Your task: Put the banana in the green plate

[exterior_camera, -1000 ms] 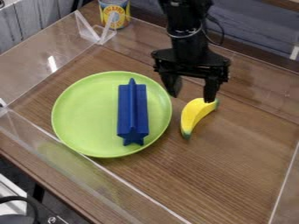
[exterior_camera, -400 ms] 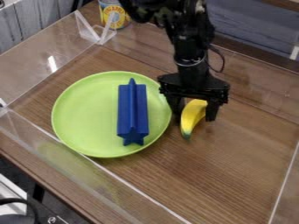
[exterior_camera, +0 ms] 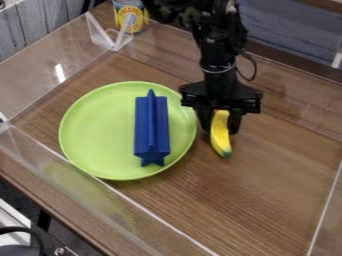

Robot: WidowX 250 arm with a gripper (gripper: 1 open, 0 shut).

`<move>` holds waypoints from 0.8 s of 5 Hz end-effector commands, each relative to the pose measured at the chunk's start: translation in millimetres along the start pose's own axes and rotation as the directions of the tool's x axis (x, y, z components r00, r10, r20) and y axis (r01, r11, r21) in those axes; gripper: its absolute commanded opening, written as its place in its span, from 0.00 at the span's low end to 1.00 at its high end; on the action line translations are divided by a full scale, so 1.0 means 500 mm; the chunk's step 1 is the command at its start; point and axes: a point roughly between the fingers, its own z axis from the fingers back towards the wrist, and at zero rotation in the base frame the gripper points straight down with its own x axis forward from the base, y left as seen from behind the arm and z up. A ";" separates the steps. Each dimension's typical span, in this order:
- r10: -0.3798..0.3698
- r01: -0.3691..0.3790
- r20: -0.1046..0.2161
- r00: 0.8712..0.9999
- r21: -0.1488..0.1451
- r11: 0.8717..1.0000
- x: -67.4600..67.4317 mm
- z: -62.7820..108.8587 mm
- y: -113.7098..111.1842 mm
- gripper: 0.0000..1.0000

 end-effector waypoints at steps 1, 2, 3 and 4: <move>0.005 -0.005 0.053 0.999 -0.007 1.000 0.020 0.033 -0.010 0.00; 0.022 -0.022 0.048 0.999 0.005 1.000 0.015 0.035 -0.004 0.00; -0.027 0.027 0.035 0.999 0.010 1.000 0.010 0.026 -0.023 0.00; -0.076 0.076 0.022 0.997 0.013 0.997 0.005 0.018 -0.042 0.00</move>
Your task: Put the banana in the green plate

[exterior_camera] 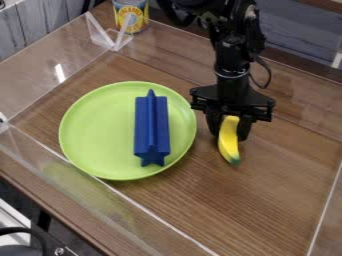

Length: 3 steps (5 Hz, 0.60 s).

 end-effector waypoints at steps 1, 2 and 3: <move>-0.058 0.058 0.028 0.998 -0.013 0.998 0.020 0.030 -0.011 0.00; -0.087 0.087 0.018 0.996 -0.011 0.996 0.018 0.031 -0.029 0.00; -0.118 0.118 0.008 0.993 -0.009 0.993 0.017 0.032 -0.047 0.00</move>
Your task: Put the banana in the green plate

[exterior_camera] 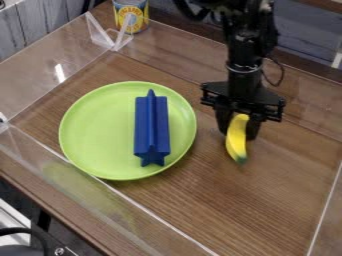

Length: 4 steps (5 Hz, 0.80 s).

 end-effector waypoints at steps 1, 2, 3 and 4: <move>-0.037 0.038 0.041 0.998 -0.005 0.999 0.021 0.022 -0.027 0.00; -0.046 0.046 0.028 0.999 -0.001 0.999 0.016 0.038 -0.053 0.00; -0.060 0.060 0.020 0.998 0.002 0.998 0.012 0.062 -0.077 0.00; -0.019 0.019 0.018 1.000 0.007 1.000 0.007 0.099 -0.059 0.00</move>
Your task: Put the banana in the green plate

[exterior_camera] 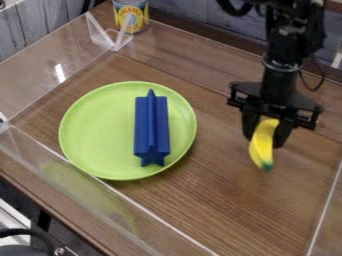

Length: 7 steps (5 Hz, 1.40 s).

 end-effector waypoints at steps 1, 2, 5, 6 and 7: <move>0.056 -0.054 0.078 0.995 -0.023 0.998 0.012 0.090 0.018 0.00; 0.074 -0.072 0.100 0.992 -0.023 0.997 -0.009 0.154 0.037 0.00; 0.112 -0.108 0.135 0.985 -0.037 0.994 -0.127 0.263 0.209 0.00; 0.088 -0.083 0.133 0.987 -0.040 0.996 -0.154 0.290 0.271 0.00; 0.046 -0.041 0.133 0.990 -0.036 0.998 -0.175 0.297 0.307 0.00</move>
